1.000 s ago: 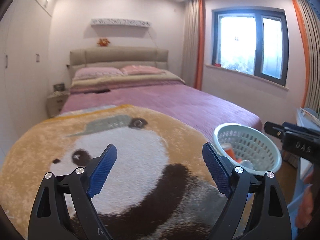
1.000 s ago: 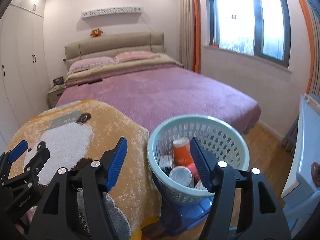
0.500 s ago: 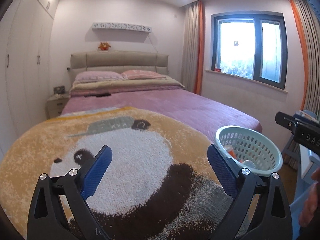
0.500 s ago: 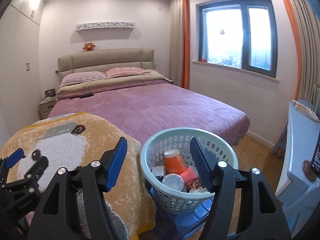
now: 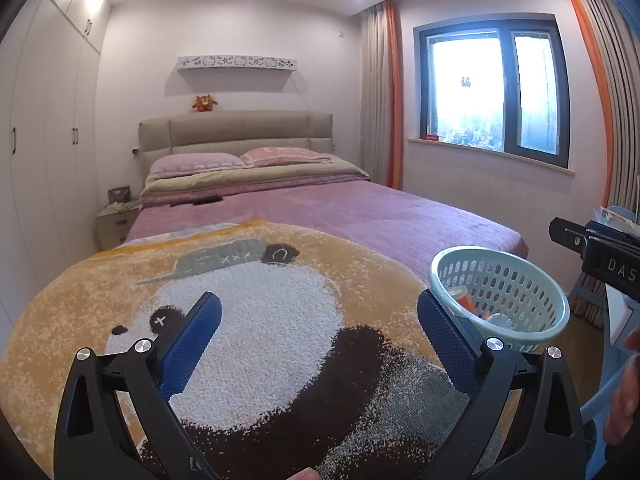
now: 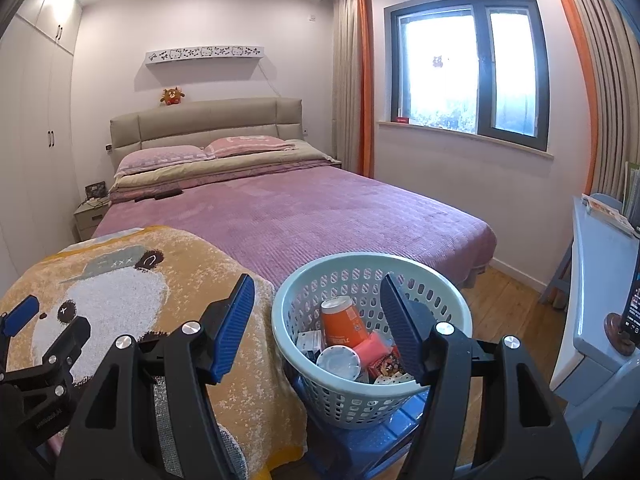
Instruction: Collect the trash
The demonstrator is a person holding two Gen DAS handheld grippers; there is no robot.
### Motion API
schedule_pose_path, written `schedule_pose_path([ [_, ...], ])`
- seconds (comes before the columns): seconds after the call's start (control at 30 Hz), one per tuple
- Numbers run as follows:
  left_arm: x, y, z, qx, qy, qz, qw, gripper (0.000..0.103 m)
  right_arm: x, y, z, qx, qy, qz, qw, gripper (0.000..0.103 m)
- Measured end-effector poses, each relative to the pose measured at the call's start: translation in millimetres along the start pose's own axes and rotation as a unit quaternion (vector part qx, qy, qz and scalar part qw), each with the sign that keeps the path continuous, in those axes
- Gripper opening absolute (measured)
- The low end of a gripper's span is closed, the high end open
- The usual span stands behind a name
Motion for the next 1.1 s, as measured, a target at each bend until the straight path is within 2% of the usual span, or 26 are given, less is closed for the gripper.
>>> schedule_pose_path([
  [1.1,2.9,-3.7,6.4,0.019,0.003,-0.022,0.9996,0.096,1.5,-9.8,4.9,0.009,0.02,0.012,1.0,0.064],
])
Point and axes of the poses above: each gripper's, at about its wrist camera, not at the fingertips, and z roughly the way its jaws point, x to its left, y to its top, the point moved 10 cm from there along z, roughly the way its jaws point, and after that the axes turned 10 degrees about -z, right-handed, at the moved point
